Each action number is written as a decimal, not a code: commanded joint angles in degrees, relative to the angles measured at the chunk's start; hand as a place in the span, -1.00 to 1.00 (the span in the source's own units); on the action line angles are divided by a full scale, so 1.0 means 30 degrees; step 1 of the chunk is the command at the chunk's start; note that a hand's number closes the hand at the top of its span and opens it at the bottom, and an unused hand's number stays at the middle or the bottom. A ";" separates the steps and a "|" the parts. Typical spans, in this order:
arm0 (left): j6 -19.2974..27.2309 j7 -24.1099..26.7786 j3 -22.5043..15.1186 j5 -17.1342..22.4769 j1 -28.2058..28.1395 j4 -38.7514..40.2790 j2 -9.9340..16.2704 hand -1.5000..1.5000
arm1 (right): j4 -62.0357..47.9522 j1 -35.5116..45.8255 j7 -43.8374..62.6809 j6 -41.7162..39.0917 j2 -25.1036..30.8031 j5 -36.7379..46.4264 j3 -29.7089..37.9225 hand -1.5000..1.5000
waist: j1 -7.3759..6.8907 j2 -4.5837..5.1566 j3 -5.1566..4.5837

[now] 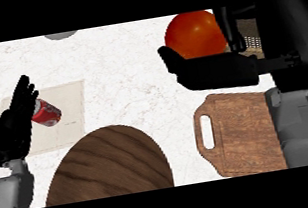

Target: Pick the tomato from the cutting board and place it in the basket

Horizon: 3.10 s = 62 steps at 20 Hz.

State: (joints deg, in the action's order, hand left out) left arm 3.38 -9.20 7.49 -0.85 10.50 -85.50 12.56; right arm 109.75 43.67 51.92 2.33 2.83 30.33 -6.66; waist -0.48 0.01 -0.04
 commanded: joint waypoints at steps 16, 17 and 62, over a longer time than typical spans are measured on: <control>0.0131 -0.0473 0.0230 -0.0271 0.0914 0.0259 -0.0032 0.00 | -1.3319 0.3310 -0.6787 0.0803 0.2553 0.0914 0.3259 1.00 | -0.0046 0.0060 0.0013; -0.0197 -0.0888 0.0385 -0.0031 0.0941 0.0129 0.0248 0.00 | -1.3898 0.3804 -0.6560 0.0414 0.2915 0.0881 0.3501 1.00 | -0.0050 0.0048 0.0012; -0.0178 -0.0200 -0.0288 -0.0490 -0.0367 -0.0986 -0.0897 0.00 | -2.8993 0.8794 -1.7343 0.0684 0.7629 0.9339 0.1263 1.00 | -0.0522 0.0172 0.0019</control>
State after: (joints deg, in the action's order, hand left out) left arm 2.93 -9.75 8.12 -2.01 11.90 -85.29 11.07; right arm 27.51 68.99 0.45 1.67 27.11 57.41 -3.82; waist -1.36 0.40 -0.01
